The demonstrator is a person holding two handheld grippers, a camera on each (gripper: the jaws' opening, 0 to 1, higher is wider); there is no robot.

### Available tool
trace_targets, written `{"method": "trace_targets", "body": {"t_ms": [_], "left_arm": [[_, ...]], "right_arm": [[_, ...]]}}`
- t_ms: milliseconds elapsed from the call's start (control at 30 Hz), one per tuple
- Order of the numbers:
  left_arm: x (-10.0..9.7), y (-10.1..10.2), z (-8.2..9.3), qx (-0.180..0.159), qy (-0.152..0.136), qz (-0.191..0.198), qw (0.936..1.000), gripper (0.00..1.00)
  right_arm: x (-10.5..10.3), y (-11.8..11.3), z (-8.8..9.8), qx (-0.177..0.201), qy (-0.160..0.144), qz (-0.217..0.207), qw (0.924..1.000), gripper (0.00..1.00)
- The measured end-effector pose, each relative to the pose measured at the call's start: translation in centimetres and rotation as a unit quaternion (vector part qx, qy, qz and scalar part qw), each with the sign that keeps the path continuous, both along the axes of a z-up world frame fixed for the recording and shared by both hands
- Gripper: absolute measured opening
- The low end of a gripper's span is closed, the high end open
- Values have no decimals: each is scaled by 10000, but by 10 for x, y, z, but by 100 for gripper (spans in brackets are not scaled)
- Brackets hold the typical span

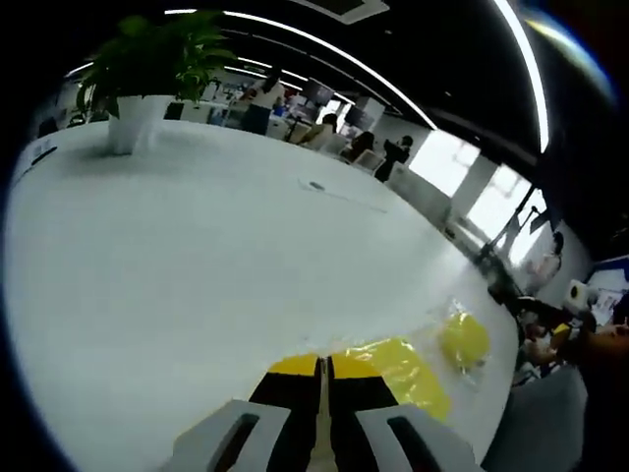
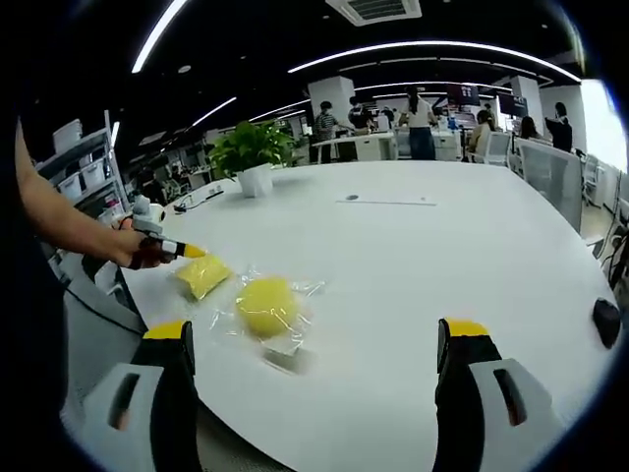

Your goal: Compare the silicone blocks by pressing each to a similar depth, holding the contact briefly, and releasing to observe deformation and rebound differences across the visible hardness samples.

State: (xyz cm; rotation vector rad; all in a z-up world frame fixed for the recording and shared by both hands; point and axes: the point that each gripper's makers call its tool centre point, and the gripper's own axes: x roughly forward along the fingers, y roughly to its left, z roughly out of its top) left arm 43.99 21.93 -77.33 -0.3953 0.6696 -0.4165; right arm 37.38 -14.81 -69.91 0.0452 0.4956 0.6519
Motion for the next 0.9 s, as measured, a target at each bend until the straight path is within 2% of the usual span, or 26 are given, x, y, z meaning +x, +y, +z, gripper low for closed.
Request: {"method": "trace_targets", "body": {"t_ms": [33, 67, 100, 167, 300, 333, 400, 467, 533, 700, 833, 900], "left_arm": [[2, 6, -1, 13, -15, 153, 9999, 25], [3, 9, -1, 27, -77, 183, 9998, 48], [5, 19, 3, 146, -327, 363, 9987, 61], [1, 26, 6, 23, -295, 488, 9984, 75], [-7, 39, 19, 56, -516, 420, 9978, 84], [-9, 41, 27, 78, -659, 397, 9970, 88], [-12, 44, 45, 349, -1183, 187, 9922, 93], [-20, 42, 52, 409, -1213, 69, 9918, 100], [-31, 40, 61, 672, -1329, -188, 9887, 100], [-55, 38, 73, 978, -1477, -566, 9826, 100], [-71, 42, 88, 818, -1701, -438, 9810, 100], [-77, 45, 96, 908, -1921, -443, 9762, 100]], "right_arm": [[1, 0, 1, 10, -5, 0, 10000, 96], [1, 1, 2, 16, -17, 1, 10000, 96], [1, 1, 2, 17, -21, 3, 10000, 96], [2, 1, 2, 20, -26, 7, 10000, 96], [3, 3, 2, 38, -47, 20, 10000, 96], [4, 3, 3, 48, -56, 28, 10000, 96], [4, 4, 3, 41, -66, 40, 10000, 96], [4, 5, 3, 47, -78, 49, 9999, 96], [3, 5, 3, 54, -77, 56, 9999, 96], [3, 4, 5, 70, -113, 55, 9999, 96], [-1, 3, 4, 49, -118, 56, 9999, 96], [-3, 4, 5, 53, -144, 79, 9999, 96]]}}
